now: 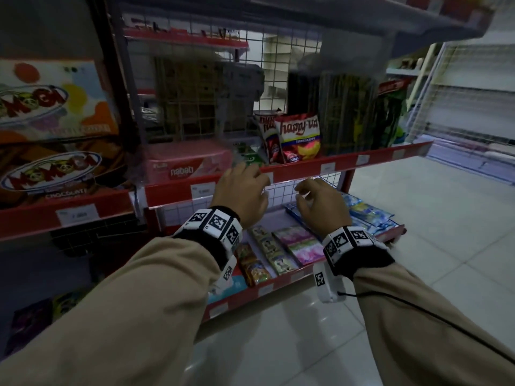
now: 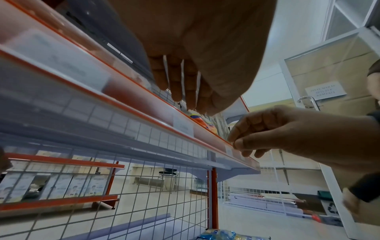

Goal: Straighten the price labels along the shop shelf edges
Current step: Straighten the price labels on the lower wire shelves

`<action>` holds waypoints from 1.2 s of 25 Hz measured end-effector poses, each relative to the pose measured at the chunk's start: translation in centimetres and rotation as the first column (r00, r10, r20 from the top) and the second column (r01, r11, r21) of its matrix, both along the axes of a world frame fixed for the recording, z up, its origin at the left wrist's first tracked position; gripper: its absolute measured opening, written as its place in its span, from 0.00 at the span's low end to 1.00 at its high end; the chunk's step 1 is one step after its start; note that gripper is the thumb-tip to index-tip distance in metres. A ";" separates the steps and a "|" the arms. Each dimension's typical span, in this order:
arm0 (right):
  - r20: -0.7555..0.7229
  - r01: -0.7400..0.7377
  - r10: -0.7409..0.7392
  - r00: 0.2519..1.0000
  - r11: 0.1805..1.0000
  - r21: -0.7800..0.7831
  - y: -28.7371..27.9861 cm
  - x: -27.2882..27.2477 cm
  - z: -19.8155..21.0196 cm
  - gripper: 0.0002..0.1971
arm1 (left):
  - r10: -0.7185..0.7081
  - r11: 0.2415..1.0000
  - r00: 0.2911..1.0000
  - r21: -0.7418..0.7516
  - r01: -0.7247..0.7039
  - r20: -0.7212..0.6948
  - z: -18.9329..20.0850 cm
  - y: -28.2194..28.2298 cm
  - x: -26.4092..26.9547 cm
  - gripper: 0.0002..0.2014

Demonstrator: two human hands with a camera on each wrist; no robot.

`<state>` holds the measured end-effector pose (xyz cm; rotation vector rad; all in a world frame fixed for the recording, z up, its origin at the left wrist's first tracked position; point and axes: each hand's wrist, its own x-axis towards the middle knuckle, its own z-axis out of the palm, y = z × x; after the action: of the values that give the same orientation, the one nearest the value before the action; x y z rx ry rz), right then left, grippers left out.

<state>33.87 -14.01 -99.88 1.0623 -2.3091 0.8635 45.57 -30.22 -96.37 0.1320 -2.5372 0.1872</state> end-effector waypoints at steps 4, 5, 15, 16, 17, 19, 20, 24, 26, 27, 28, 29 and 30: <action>0.002 -0.022 0.022 1.000 0.999 -0.029 1.8 -4.4 -1.1 0.08 | 0.043 0.999 0.998 -0.012 -0.043 -0.046 -1.3 2.0 -3.0 0.15; 0.000 -0.029 0.029 1.000 0.999 -0.044 2.4 -5.8 -1.3 0.08 | 0.050 0.998 0.998 -0.027 -0.051 -0.047 -1.7 2.8 -4.1 0.15; -0.314 -0.192 0.147 0.938 0.974 -0.118 4.0 -16.4 -0.1 0.14 | 0.329 0.940 0.926 -0.028 -0.339 -0.185 -2.6 8.6 -12.9 0.26; -0.346 -0.218 0.171 0.922 0.971 -0.101 4.1 -16.9 0.0 0.14 | 0.370 0.924 0.909 -0.022 -0.381 -0.194 -2.7 8.9 -13.5 0.26; -0.374 -0.234 0.188 0.908 0.969 -0.083 4.1 -17.1 -0.1 0.13 | 0.407 0.909 0.891 -0.004 -0.416 -0.203 -2.8 9.2 -13.8 0.25; -0.389 -0.236 0.194 0.901 0.970 -0.062 4.2 -17.3 -0.2 0.13 | 0.467 0.881 0.864 0.017 -0.473 -0.186 -3.2 9.8 -14.4 0.28; -0.376 -0.233 0.194 0.906 0.971 -0.061 4.3 -17.4 -0.2 0.13 | 0.493 0.867 0.854 0.011 -0.498 -0.167 -3.4 10.2 -14.6 0.29; -0.315 -0.216 0.192 0.930 0.975 -0.044 4.0 -17.6 0.7 0.16 | 0.562 0.823 0.822 -0.036 -0.567 -0.094 -3.7 10.9 -14.5 0.34; -0.303 -0.196 0.184 0.935 0.981 -0.008 3.6 -17.8 1.2 0.17 | 0.572 0.817 0.819 -0.057 -0.574 -0.053 -3.6 11.4 -14.5 0.35; -0.306 -0.192 0.184 0.934 0.981 0.006 3.5 -17.9 1.2 0.17 | 0.570 0.818 0.821 -0.065 -0.571 -0.032 -3.5 11.6 -14.6 0.35; -0.312 -0.196 0.190 0.931 0.980 0.012 3.3 -18.0 1.2 0.18 | 0.567 0.821 0.823 -0.069 -0.567 -0.023 -3.4 11.8 -14.6 0.35; -0.321 -0.203 0.196 0.927 0.979 0.012 3.2 -18.2 1.2 0.18 | 0.556 0.828 0.831 -0.067 -0.556 -0.028 -3.3 12.1 -14.6 0.33; -0.325 -0.215 0.205 0.923 0.977 0.005 3.1 -18.3 1.2 0.18 | 0.544 0.835 0.838 -0.070 -0.546 -0.044 -3.3 12.2 -14.6 0.31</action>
<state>15.60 -10.91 -98.71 1.3477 -1.9292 0.7347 30.98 -17.99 -99.63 0.8279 -2.4006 0.5061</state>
